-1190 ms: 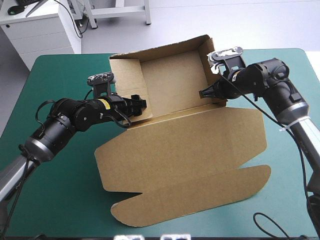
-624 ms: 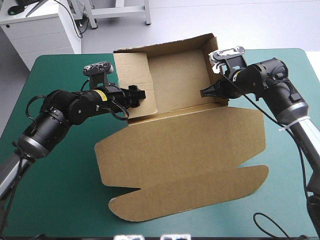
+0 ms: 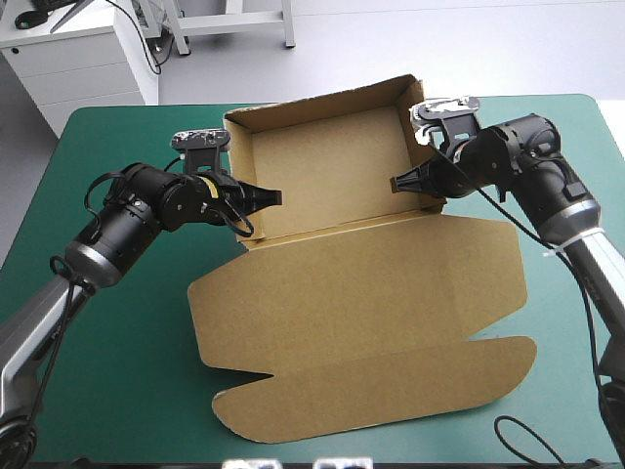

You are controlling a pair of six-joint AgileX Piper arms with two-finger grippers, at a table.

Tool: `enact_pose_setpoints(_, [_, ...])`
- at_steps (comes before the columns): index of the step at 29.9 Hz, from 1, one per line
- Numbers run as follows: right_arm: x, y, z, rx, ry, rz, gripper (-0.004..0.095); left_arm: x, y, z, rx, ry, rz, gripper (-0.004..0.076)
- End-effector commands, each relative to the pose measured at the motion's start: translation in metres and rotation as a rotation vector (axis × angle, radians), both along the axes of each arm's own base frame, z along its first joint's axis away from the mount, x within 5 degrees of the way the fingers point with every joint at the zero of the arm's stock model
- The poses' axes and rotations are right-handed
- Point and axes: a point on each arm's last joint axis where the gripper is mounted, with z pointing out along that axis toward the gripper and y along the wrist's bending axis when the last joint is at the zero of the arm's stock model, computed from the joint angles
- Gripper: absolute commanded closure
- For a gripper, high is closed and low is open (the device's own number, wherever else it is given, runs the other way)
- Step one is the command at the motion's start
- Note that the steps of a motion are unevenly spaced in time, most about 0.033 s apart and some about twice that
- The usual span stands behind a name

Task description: Fold the box

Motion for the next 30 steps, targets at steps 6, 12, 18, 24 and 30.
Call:
enact_pose_setpoints(6, [-0.007,-0.005,0.016,-0.009,-0.024,-0.024,0.0911,0.01,-0.007,0.036,0.064,-0.011,-0.061,0.0731])
enact_pose_setpoints(12, [0.002,0.0,-0.009,-0.048,0.122,-0.021,0.0912,0.029,-0.017,0.019,0.19,0.18,-0.104,0.0731])
enact_pose_setpoints(18, [0.012,0.004,-0.022,-0.055,0.157,-0.013,0.0912,0.047,-0.027,-0.009,0.237,0.266,-0.125,0.0731])
enact_pose_setpoints(24, [0.028,0.013,-0.047,-0.042,0.223,-0.007,0.0912,0.057,-0.032,-0.029,0.261,0.312,-0.134,0.0731])
enact_pose_setpoints(30, [0.04,0.019,-0.072,-0.058,0.297,-0.007,0.0912,0.06,-0.035,-0.037,0.262,0.335,-0.128,0.0731])
